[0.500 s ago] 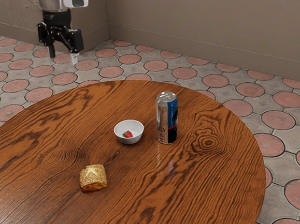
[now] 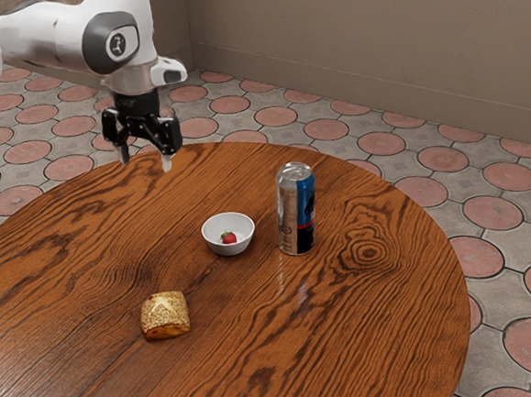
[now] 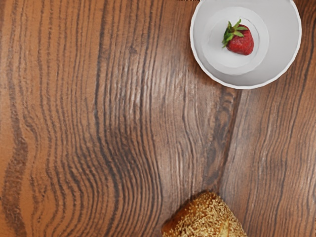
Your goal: Take strawberry from the bowl
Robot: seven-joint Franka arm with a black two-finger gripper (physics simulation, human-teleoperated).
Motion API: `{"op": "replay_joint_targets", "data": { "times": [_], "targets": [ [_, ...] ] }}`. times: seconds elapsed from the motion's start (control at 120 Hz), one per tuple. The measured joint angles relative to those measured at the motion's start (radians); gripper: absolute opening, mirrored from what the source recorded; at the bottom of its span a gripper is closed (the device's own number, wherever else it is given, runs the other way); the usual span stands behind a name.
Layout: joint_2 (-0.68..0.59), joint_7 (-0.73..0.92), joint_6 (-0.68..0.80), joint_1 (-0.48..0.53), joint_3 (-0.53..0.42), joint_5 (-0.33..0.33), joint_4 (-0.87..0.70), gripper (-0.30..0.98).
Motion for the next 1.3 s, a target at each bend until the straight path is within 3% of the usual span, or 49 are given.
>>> {"op": "replay_joint_targets", "data": {
  "times": [0.25,0.433,0.567,0.883,1.3],
  "targets": [
    [0.097,-0.232,0.242,-0.031,0.002,-0.054,-0.087,0.67],
    [0.222,-0.355,0.333,-0.028,0.003,-0.114,0.000,0.66],
    [0.285,-0.440,0.362,-0.025,0.003,-0.130,0.056,0.64],
    [0.407,-0.584,0.395,-0.033,0.003,-0.135,0.139,0.45],
    [0.495,-0.688,0.413,-0.047,-0.003,-0.136,0.203,0.40]
  ]
}}
